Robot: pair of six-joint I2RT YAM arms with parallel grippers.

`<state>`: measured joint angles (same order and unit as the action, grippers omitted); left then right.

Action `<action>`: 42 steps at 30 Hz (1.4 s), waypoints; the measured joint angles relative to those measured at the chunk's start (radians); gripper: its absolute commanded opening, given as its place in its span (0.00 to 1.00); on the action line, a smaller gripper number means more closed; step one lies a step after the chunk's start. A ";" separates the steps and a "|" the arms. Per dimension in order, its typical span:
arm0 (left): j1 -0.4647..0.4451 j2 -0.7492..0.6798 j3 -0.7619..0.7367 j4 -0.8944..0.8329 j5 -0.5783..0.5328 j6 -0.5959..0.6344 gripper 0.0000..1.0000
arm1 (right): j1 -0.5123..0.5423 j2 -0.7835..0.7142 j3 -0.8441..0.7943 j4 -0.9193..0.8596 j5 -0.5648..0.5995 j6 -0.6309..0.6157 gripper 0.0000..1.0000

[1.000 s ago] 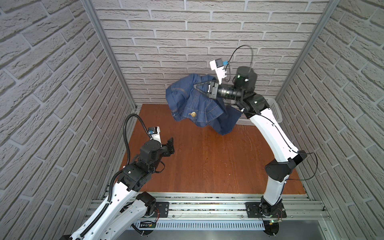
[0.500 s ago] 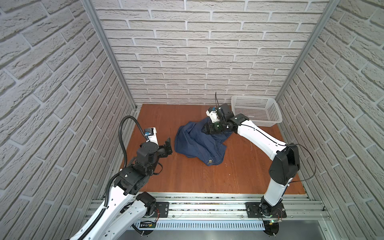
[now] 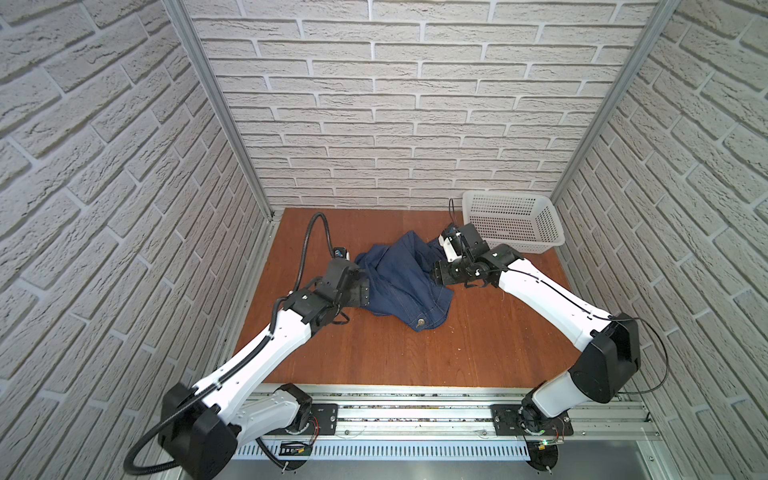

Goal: Fold and stack the trousers
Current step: 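Lay the jeans on the table with the right gripper, dragging the waistband nearer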

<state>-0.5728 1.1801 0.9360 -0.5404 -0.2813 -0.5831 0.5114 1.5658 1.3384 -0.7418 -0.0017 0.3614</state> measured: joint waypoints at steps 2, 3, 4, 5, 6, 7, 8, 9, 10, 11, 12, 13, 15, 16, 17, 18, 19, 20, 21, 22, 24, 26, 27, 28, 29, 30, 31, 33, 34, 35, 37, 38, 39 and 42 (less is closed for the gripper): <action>0.002 0.096 0.027 0.014 0.027 -0.026 0.98 | 0.000 0.001 -0.068 0.014 -0.018 0.009 0.71; 0.005 0.132 0.039 0.024 0.038 -0.035 0.98 | 0.000 0.002 -0.091 0.021 -0.024 0.014 0.71; 0.010 0.175 0.054 0.037 0.052 -0.047 0.98 | 0.000 0.003 -0.111 0.028 -0.031 0.019 0.71; 0.015 0.217 0.071 0.053 0.070 -0.057 0.98 | 0.000 0.005 -0.125 0.036 -0.039 0.024 0.71; 0.023 0.251 0.086 0.065 0.085 -0.066 0.98 | 0.000 0.010 -0.130 0.045 -0.045 0.025 0.71; 0.032 0.288 0.103 0.080 0.103 -0.075 0.98 | 0.000 0.019 -0.134 0.062 -0.052 0.027 0.71; 0.045 0.327 0.123 0.096 0.120 -0.085 0.96 | 0.000 0.031 -0.135 0.079 -0.060 0.029 0.71; 0.055 0.356 0.137 0.109 0.133 -0.092 0.92 | 0.000 0.042 -0.135 0.095 -0.064 0.030 0.71; 0.068 0.389 0.154 0.128 0.151 -0.098 0.85 | 0.000 0.061 -0.135 0.115 -0.074 0.032 0.70; 0.080 0.417 0.166 0.148 0.169 -0.105 0.78 | 0.000 0.081 -0.135 0.132 -0.083 0.035 0.69; 0.090 0.438 0.176 0.160 0.184 -0.109 0.73 | 0.000 0.099 -0.135 0.146 -0.090 0.037 0.68; 0.103 0.465 0.190 0.173 0.204 -0.111 0.65 | 0.000 0.121 -0.135 0.162 -0.100 0.042 0.67; 0.121 0.507 0.213 0.192 0.230 -0.118 0.47 | 0.000 0.167 -0.135 0.186 -0.117 0.045 0.65; 0.131 0.525 0.222 0.202 0.245 -0.121 0.38 | 0.000 0.190 -0.133 0.195 -0.127 0.047 0.64; 0.140 0.539 0.225 0.212 0.259 -0.123 0.28 | 0.000 0.212 -0.132 0.203 -0.132 0.048 0.61; 0.148 0.547 0.226 0.219 0.268 -0.127 0.20 | 0.000 0.229 -0.130 0.208 -0.136 0.048 0.54; 0.156 0.554 0.226 0.221 0.280 -0.128 0.12 | 0.000 0.249 -0.125 0.208 -0.138 0.047 0.38; 0.165 0.557 0.226 0.220 0.294 -0.126 0.02 | 0.000 0.266 -0.118 0.208 -0.138 0.047 0.19; 0.170 0.557 0.226 0.219 0.301 -0.128 0.00 | 0.000 0.279 -0.111 0.208 -0.137 0.045 0.08; 0.175 0.552 0.226 0.219 0.312 -0.119 0.00 | 0.000 0.288 -0.103 0.208 -0.136 0.043 0.06; 0.180 0.530 0.220 0.218 0.319 -0.111 0.00 | 0.000 0.288 -0.092 0.207 -0.126 0.041 0.06; 0.180 0.462 0.189 0.212 0.320 -0.100 0.00 | 0.000 0.264 -0.089 0.198 -0.105 0.028 0.06; 0.180 0.421 0.174 0.202 0.319 -0.097 0.00 | 0.002 0.244 -0.087 0.188 -0.095 0.023 0.06; 0.179 0.356 0.154 0.186 0.317 -0.090 0.00 | 0.003 0.212 -0.085 0.175 -0.084 0.015 0.06; 0.178 0.284 0.137 0.168 0.314 -0.085 0.00 | 0.005 0.173 -0.083 0.164 -0.077 0.006 0.06; 0.177 0.224 0.127 0.151 0.310 -0.082 0.00 | 0.006 0.139 -0.077 0.153 -0.074 -0.002 0.06; 0.174 0.137 0.119 0.126 0.301 -0.077 0.00 | 0.010 0.093 -0.066 0.142 -0.073 -0.012 0.06; 0.168 -0.008 0.116 0.078 0.281 -0.068 0.00 | 0.022 0.014 -0.035 0.126 -0.081 -0.031 0.06; 0.166 -0.085 0.116 0.051 0.265 -0.064 0.00 | 0.032 -0.021 -0.013 0.117 -0.091 -0.042 0.06; 0.164 -0.163 0.118 0.020 0.245 -0.063 0.00 | 0.047 -0.049 0.010 0.111 -0.102 -0.053 0.06; 0.164 -0.281 0.122 -0.044 0.204 -0.060 0.00 | 0.082 -0.082 0.055 0.098 -0.128 -0.072 0.06; 0.164 -0.330 0.129 -0.080 0.183 -0.060 0.00 | 0.101 -0.089 0.076 0.093 -0.139 -0.082 0.06; 0.164 -0.378 0.142 -0.125 0.158 -0.060 0.00 | 0.121 -0.090 0.098 0.086 -0.156 -0.091 0.06; 0.164 -0.459 0.190 -0.229 0.118 -0.065 0.00 | 0.164 -0.085 0.137 0.068 -0.200 -0.117 0.06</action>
<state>-0.4088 0.7212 1.1259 -0.7689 -0.1635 -0.6479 0.6758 1.4803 1.4757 -0.6739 -0.2012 0.2440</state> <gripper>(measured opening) 0.046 0.086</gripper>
